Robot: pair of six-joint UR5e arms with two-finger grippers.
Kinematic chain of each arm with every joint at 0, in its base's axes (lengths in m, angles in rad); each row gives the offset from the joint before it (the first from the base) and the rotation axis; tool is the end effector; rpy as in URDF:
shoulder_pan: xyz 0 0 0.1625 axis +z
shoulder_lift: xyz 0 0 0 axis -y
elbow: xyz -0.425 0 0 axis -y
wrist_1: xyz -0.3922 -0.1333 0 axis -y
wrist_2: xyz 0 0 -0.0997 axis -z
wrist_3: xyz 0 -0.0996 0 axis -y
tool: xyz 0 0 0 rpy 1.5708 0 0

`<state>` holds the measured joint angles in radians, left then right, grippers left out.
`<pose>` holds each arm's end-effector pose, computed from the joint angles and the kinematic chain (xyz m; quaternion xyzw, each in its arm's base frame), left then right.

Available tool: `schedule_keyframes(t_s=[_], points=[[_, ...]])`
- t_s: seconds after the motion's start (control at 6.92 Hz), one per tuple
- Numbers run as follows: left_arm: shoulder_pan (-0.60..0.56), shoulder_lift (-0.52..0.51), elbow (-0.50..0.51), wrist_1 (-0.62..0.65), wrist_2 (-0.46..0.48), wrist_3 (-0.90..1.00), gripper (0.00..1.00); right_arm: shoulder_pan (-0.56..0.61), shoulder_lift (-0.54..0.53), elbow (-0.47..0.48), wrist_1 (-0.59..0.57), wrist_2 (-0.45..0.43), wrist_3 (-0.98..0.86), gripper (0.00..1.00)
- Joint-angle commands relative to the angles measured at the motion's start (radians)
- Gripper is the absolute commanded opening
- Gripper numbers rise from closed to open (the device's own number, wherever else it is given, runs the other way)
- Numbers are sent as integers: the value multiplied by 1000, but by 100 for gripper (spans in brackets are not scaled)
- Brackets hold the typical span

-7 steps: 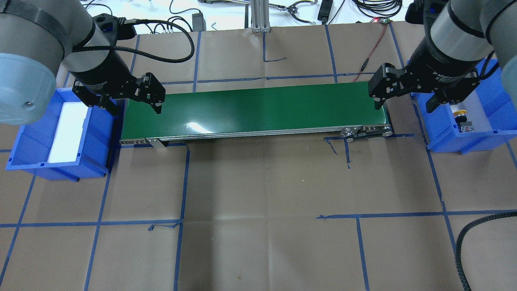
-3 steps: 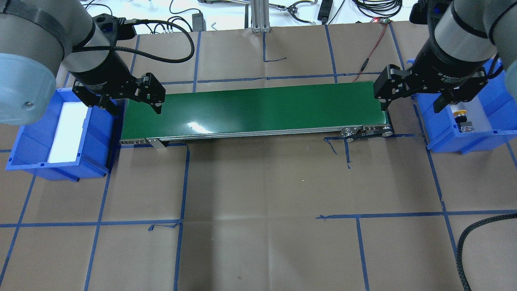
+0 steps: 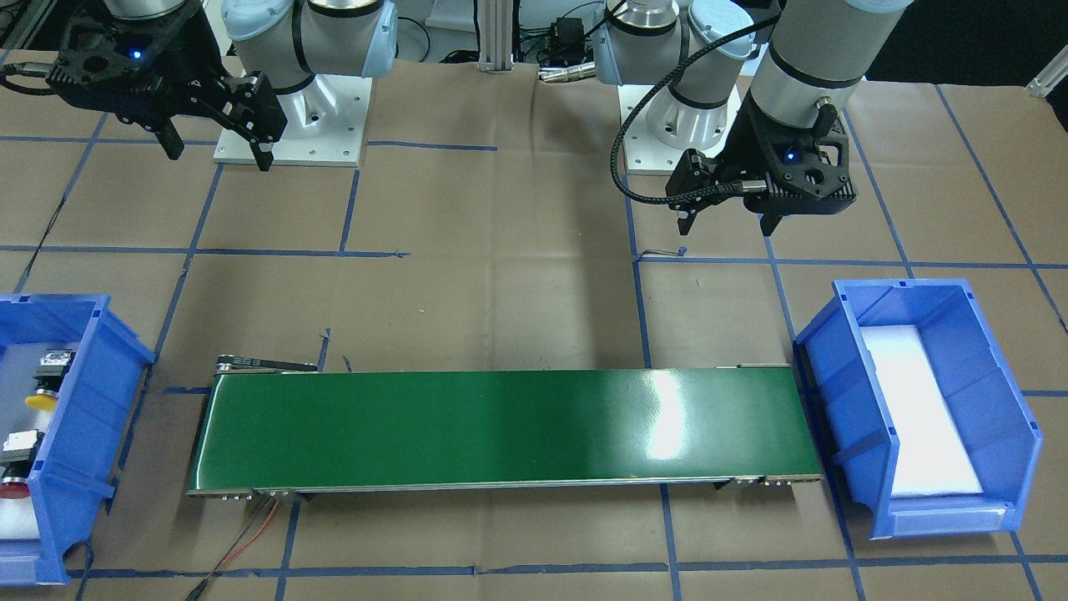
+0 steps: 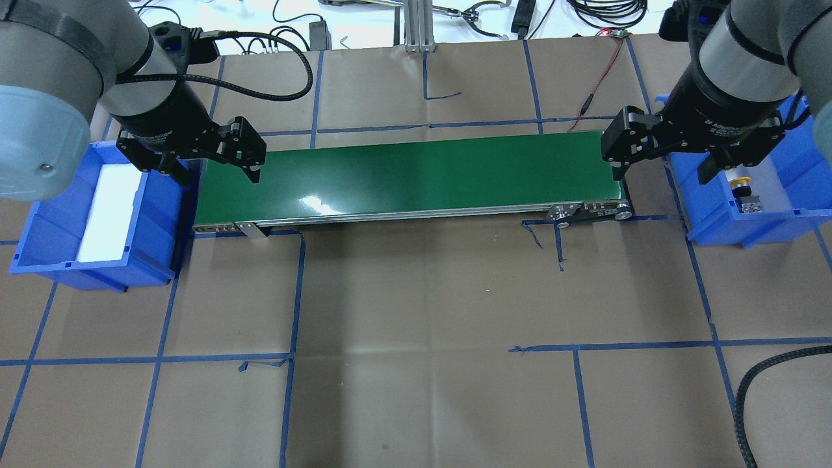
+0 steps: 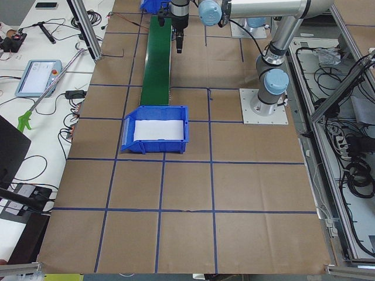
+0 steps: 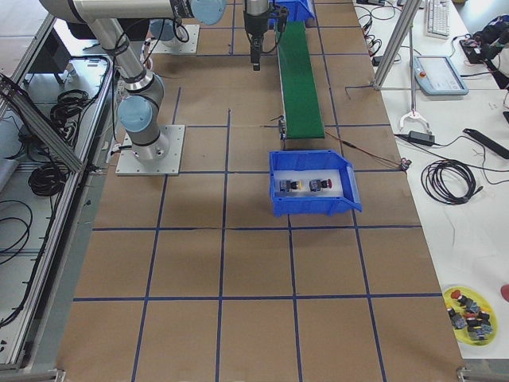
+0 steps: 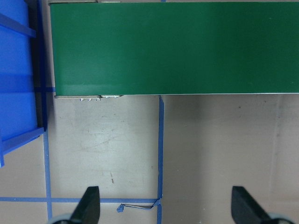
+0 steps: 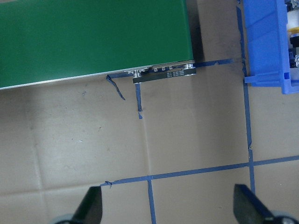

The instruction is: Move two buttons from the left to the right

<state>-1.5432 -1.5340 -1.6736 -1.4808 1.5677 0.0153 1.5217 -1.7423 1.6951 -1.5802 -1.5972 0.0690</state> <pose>-0.1204 -0.4813 0.4642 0.0061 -0.9999 0.0120 0.0013 0.1097 -0.4303 0.5060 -0.0594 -0.9977 0.0284 0.0129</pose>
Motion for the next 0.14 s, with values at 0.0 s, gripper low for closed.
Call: schedule_keyframes(t_s=[0.0], points=[[0, 0, 0, 0, 0, 0, 100, 0, 12, 5, -1, -1, 2, 100]])
